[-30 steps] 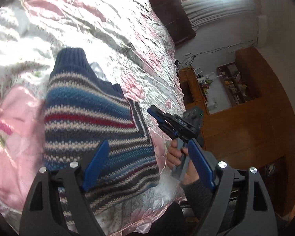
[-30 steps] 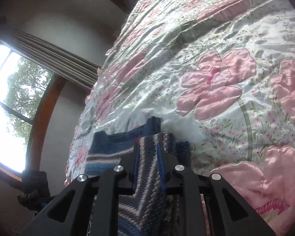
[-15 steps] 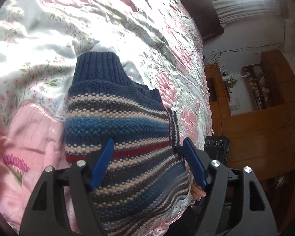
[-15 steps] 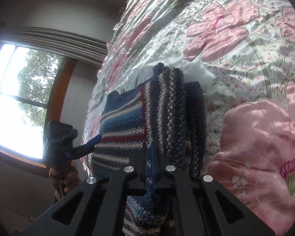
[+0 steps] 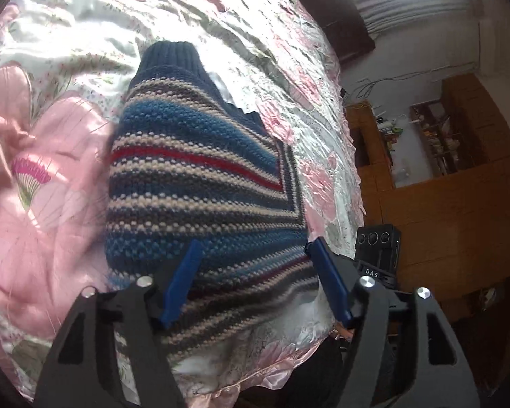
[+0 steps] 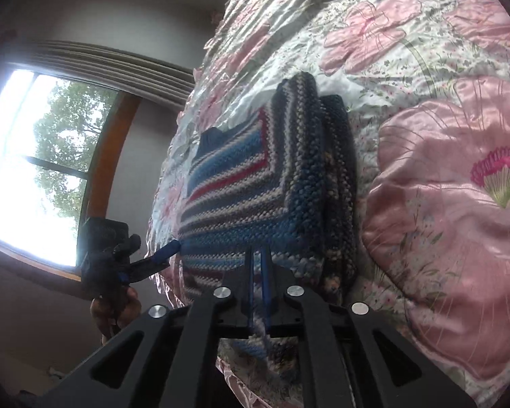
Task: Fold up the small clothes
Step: 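Lay the folded sweater flat and open the right gripper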
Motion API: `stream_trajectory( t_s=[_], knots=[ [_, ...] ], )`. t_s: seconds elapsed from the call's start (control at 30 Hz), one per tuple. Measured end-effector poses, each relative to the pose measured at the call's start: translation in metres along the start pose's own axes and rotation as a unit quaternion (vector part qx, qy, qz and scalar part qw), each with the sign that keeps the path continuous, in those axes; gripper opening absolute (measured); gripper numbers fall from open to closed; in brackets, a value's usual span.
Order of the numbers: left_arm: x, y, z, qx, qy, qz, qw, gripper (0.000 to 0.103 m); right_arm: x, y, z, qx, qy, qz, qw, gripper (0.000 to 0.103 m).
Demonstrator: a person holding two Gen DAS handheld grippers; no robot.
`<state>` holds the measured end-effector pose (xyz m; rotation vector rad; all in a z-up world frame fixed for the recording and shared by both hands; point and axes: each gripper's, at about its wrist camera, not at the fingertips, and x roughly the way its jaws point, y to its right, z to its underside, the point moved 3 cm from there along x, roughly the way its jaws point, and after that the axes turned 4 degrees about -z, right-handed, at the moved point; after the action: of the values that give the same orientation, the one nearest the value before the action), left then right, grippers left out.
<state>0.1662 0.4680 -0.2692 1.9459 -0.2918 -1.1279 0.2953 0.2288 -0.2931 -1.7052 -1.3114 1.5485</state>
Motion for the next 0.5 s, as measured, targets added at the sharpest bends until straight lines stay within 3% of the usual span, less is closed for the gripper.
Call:
stream_trajectory(
  t_s=[0.1, 0.2, 0.33, 0.4, 0.47, 0.5],
  knots=[
    [-0.006, 0.007, 0.021, 0.022, -0.002, -0.016, 0.9996, 0.071, -0.004, -0.007, 0.018, -0.010, 0.000, 0.006, 1.000, 0.005],
    [0.013, -0.021, 0.032, 0.000, -0.023, -0.063, 0.9977, 0.071, 0.012, 0.024, 0.030, 0.024, -0.017, 0.038, 0.999, 0.000],
    [0.016, -0.041, 0.036, -0.040, -0.010, -0.048, 0.9980, 0.070, 0.011, 0.025, 0.038, 0.032, 0.000, 0.041, 0.999, 0.002],
    [0.004, -0.029, 0.040, -0.038, 0.001, -0.056, 0.9977, 0.089, -0.003, 0.004, 0.044, 0.013, 0.016, 0.056, 0.998, 0.026],
    [-0.016, -0.008, 0.051, -0.007, 0.027, -0.119, 0.9926, 0.092, -0.023, -0.023, 0.054, -0.011, 0.036, 0.096, 0.995, 0.075],
    [-0.027, 0.006, 0.060, 0.015, 0.036, -0.164, 0.9857, 0.096, -0.034, -0.041, 0.062, -0.038, 0.048, 0.140, 0.988, 0.085]
  ],
)
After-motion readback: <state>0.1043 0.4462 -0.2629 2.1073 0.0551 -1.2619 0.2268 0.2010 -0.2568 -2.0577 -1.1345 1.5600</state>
